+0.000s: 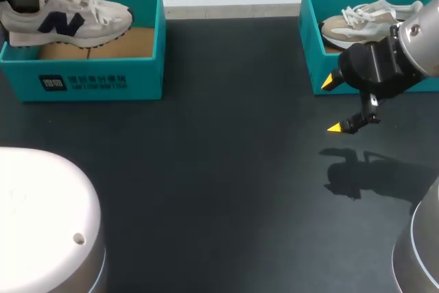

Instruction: Take the shoe out of the shoebox, open the shoe tongue, remove and reinsert the insole, then place the shoe into the shoebox

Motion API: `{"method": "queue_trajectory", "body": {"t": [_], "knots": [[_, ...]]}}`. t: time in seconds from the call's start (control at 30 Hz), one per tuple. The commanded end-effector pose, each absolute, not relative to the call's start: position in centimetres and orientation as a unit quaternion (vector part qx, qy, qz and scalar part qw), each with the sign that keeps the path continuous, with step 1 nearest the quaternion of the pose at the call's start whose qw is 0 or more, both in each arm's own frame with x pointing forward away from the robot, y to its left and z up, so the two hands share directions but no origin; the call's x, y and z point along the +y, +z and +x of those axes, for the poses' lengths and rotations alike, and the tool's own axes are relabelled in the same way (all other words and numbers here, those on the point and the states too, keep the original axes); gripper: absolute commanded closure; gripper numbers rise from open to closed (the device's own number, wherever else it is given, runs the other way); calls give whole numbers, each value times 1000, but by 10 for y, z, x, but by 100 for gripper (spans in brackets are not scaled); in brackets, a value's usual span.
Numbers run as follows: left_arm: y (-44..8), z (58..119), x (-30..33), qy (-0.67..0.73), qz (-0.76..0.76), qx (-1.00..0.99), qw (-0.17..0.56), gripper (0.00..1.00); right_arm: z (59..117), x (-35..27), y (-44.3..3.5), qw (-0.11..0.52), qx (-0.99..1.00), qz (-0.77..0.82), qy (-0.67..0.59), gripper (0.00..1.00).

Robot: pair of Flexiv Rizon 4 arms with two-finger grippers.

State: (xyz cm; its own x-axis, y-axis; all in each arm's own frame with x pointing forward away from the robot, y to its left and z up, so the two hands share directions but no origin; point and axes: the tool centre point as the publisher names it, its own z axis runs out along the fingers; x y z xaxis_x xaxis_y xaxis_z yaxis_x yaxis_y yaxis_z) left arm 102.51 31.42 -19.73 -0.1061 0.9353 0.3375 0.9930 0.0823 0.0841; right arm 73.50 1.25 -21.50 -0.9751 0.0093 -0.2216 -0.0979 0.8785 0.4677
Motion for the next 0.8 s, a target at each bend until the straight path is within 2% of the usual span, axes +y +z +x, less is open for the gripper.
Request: {"method": "queue_trajectory", "body": {"t": [0.03,0.8], "knots": [[-195,1023,314,-167,-705,-686,68,100,735,14,-216,109,963,-23,244,0],[-207,1052,310,-147,-686,-712,45,100,735,14,-216,109,963,-23,244,0]]}}
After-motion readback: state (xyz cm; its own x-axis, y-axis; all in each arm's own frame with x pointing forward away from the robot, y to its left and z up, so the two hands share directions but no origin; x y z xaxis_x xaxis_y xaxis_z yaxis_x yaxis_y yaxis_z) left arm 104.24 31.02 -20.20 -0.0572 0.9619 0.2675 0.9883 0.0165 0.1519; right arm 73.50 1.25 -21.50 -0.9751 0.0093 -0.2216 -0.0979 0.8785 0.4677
